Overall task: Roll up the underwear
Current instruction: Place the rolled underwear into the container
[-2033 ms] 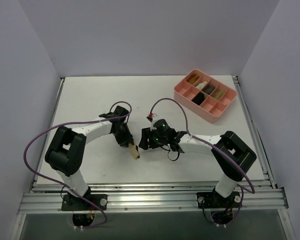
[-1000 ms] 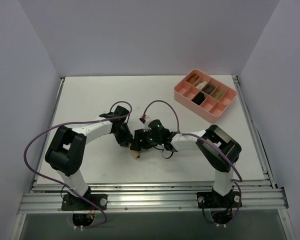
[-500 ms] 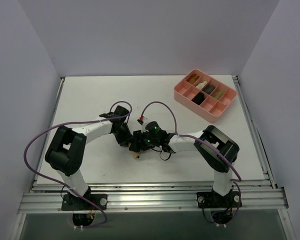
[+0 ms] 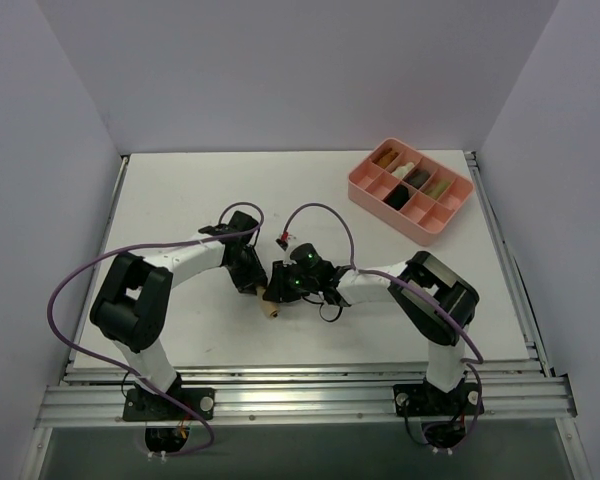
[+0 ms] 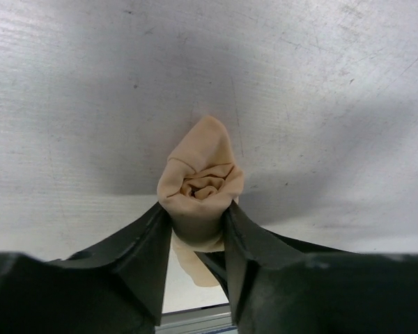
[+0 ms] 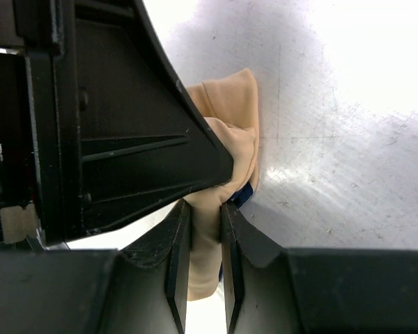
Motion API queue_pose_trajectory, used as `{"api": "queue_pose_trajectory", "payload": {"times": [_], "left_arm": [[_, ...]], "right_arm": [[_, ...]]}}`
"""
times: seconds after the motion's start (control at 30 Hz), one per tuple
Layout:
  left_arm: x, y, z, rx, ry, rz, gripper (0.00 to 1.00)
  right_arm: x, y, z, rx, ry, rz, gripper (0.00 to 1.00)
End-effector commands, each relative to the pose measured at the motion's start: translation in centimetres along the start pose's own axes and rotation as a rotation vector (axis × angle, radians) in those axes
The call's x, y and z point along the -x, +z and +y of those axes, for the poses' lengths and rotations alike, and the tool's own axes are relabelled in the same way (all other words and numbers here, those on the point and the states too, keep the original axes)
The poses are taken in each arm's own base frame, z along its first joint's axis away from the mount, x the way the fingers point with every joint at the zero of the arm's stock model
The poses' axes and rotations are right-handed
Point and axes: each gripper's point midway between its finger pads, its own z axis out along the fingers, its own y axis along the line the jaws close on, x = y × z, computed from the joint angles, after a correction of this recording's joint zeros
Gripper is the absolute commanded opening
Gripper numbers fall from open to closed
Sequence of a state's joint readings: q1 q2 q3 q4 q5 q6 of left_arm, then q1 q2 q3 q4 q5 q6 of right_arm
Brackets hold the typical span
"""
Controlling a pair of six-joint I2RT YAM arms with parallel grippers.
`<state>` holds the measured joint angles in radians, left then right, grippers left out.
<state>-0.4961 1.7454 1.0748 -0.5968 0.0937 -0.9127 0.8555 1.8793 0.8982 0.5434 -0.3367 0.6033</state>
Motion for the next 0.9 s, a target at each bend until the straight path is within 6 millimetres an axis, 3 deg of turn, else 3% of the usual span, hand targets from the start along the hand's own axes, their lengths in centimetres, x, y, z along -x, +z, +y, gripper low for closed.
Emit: {"api": "queue_pose_trajectory", "payload": {"times": [0.0, 0.07, 0.27, 0.57, 0.7, 0.87], "left_arm": [[-0.2, -1.1, 1.6, 0.090, -0.010, 0.006, 0.45], [0.6, -2.1, 0.2, 0.036, -0.016, 0.001, 0.49], [2.5, -4.4, -0.7, 0.008, -0.022, -0.031, 0.58], [8.0, -8.6, 3.1, 0.000, -0.148, -0.136, 0.57], [8.1, -9.0, 3.1, -0.006, -0.142, -0.140, 0.57], [7.1, -7.9, 3.8, -0.003, -0.149, -0.105, 0.56]], "right_arm": [[-2.8, -0.8, -1.1, -0.075, 0.011, 0.091, 0.00], [-3.1, -1.0, -1.2, -0.081, 0.015, 0.096, 0.00], [-3.1, -1.4, -0.4, -0.074, 0.022, 0.098, 0.00], [-0.9, -3.3, 0.5, -0.091, 0.050, 0.049, 0.00], [0.4, -4.1, 0.9, -0.097, 0.052, 0.022, 0.00], [1.5, -4.4, 0.7, -0.124, 0.056, 0.004, 0.00]]}}
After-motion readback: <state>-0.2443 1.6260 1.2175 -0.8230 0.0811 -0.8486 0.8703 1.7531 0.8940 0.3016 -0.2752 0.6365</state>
